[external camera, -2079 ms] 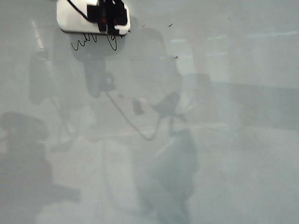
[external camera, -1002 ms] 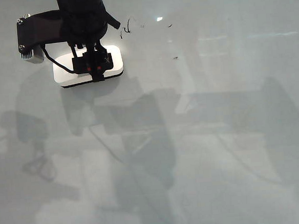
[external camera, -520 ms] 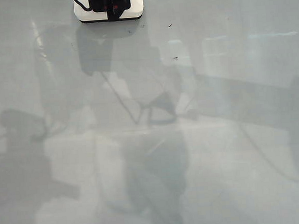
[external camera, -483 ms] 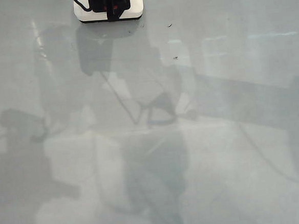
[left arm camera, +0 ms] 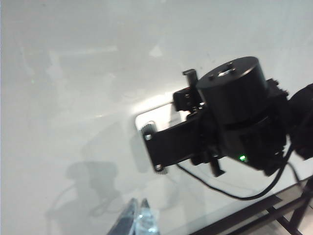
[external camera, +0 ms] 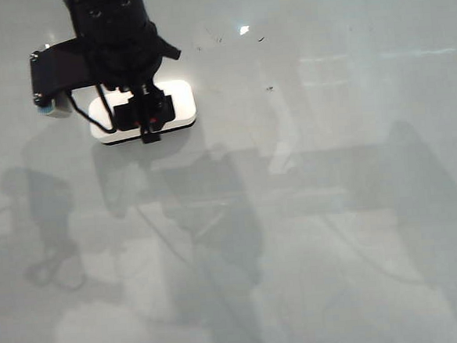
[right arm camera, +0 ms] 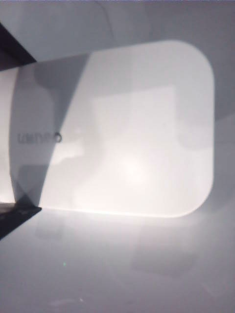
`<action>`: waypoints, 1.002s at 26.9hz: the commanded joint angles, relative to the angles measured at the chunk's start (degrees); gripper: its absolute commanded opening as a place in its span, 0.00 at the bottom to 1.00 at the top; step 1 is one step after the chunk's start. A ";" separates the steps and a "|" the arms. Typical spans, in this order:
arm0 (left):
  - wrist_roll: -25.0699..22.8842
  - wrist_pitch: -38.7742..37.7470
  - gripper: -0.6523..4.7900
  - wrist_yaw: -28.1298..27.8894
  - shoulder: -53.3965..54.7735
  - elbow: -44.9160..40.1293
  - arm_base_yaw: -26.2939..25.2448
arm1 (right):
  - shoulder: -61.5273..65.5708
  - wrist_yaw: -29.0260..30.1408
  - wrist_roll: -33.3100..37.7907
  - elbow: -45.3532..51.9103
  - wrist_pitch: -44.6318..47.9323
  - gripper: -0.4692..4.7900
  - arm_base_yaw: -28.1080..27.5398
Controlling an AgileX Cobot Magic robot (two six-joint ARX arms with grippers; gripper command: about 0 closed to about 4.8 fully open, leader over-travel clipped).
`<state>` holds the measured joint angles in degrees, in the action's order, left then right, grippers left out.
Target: Grab the whiteboard eraser that is attached to the surface of the whiteboard and use it to clean the writing on the whiteboard.
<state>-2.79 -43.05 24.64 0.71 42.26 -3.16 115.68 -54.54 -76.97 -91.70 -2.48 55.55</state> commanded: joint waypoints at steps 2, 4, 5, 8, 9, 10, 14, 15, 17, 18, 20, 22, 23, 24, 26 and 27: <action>0.22 3.41 0.12 -0.39 0.00 0.15 -0.02 | -8.26 -4.79 0.50 -0.66 2.25 0.43 -3.26; 0.22 3.54 0.12 -0.42 0.00 0.15 -0.02 | -11.43 -5.44 0.55 -0.66 2.03 0.43 -4.59; 0.22 3.54 0.12 -0.42 0.00 0.15 -0.02 | -12.98 -5.33 0.98 -0.66 1.79 0.43 -5.35; 0.22 3.54 0.12 -0.39 0.00 0.15 -0.02 | -14.53 -3.37 6.84 -0.63 -3.58 0.43 -7.37; 0.22 3.54 0.12 -0.42 0.00 0.15 -0.02 | -14.40 -2.62 9.53 -0.55 -6.38 0.43 -8.07; 0.22 3.54 0.12 -0.42 0.00 0.15 -0.02 | -13.86 -0.04 15.41 -0.33 -12.61 0.43 -9.07; 0.22 3.54 0.12 -0.42 0.00 0.15 -0.02 | -12.92 4.17 23.26 4.92 -16.92 0.43 -9.51; 0.22 3.54 0.12 -0.42 0.00 0.15 -0.02 | -12.92 4.61 23.26 6.40 -16.90 0.43 -9.42; 0.22 3.54 0.12 -0.61 0.00 0.15 -0.02 | -12.92 4.07 23.39 10.38 -16.85 0.43 -8.63; 0.22 3.54 0.12 -0.94 0.00 0.15 0.00 | -12.94 2.78 23.39 11.87 -16.79 0.43 -8.24; 0.22 3.56 0.12 -1.07 0.00 0.15 0.02 | -13.03 -0.04 23.37 12.61 -16.96 0.43 -7.76; 0.24 3.54 0.12 -1.05 0.00 0.15 0.02 | -13.86 -0.83 22.84 12.57 -16.72 0.43 -7.85; 0.22 3.56 0.12 -1.07 0.00 0.15 0.02 | -14.62 -0.81 22.43 12.48 -16.33 0.43 -8.00; 0.22 3.56 0.12 -1.18 0.00 0.15 0.02 | -15.41 -0.81 21.59 12.48 -15.63 0.43 -8.17; 0.24 3.56 0.12 -1.49 0.00 0.15 0.02 | -17.33 -0.98 18.95 12.48 -14.01 0.43 -8.31; 0.55 3.56 0.12 -1.25 0.00 0.15 0.02 | -19.34 -1.03 16.00 12.48 -12.20 0.43 -8.87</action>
<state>-2.76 -40.05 23.33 0.73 42.26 -3.14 98.10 -54.30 -58.11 -78.76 -18.61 46.83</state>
